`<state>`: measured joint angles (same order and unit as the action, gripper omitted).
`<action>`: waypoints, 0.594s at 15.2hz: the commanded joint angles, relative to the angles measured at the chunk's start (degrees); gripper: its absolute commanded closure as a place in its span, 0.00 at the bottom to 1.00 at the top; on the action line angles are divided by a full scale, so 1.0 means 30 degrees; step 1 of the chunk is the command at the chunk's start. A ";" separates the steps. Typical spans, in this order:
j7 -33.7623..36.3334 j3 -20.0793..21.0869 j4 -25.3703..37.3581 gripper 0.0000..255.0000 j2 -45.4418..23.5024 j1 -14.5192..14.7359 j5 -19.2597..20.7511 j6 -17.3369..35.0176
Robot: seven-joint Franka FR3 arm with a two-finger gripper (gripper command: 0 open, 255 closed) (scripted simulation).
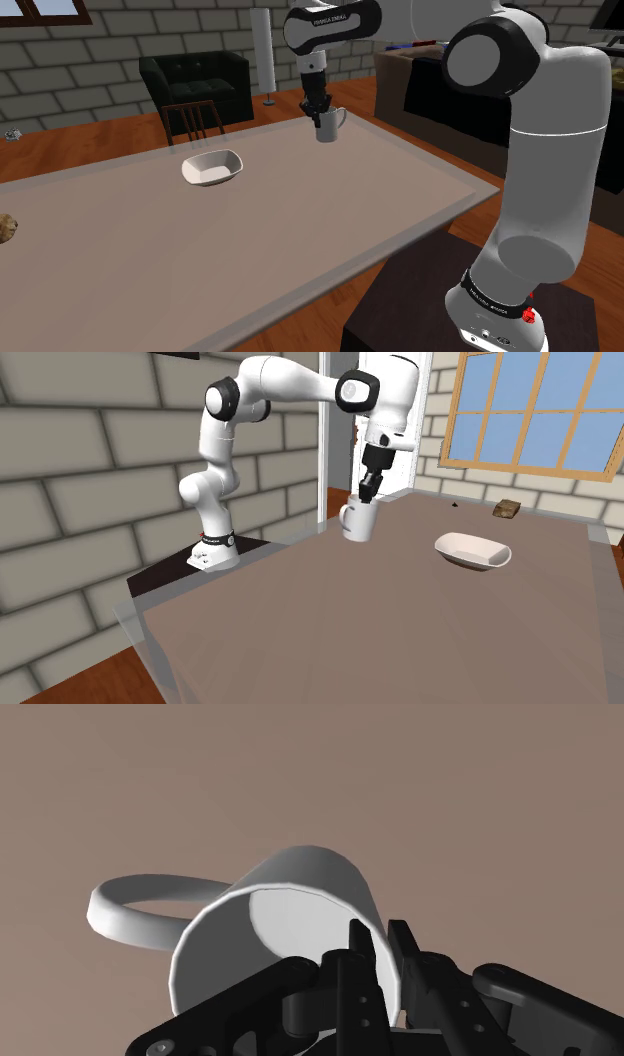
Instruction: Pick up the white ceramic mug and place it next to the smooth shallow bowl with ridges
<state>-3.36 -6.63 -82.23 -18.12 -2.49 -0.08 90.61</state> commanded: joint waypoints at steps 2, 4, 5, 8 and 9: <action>0.0883 0.0341 0.1766 1.00 -0.1468 0.0505 -0.0181 -0.0312; 0.1445 0.0551 0.3457 1.00 -0.2731 0.0832 -0.0297 -0.0750; 0.1721 0.0649 0.4413 1.00 -0.3420 0.0992 -0.0350 -0.1020; 0.2527 0.0909 0.7954 1.00 -0.5842 0.1458 -0.0501 -0.2146; 0.2792 0.0990 0.9498 1.00 -0.6844 0.1602 -0.0549 -0.2689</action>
<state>4.38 -3.85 -57.06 -36.47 1.98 -1.63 83.67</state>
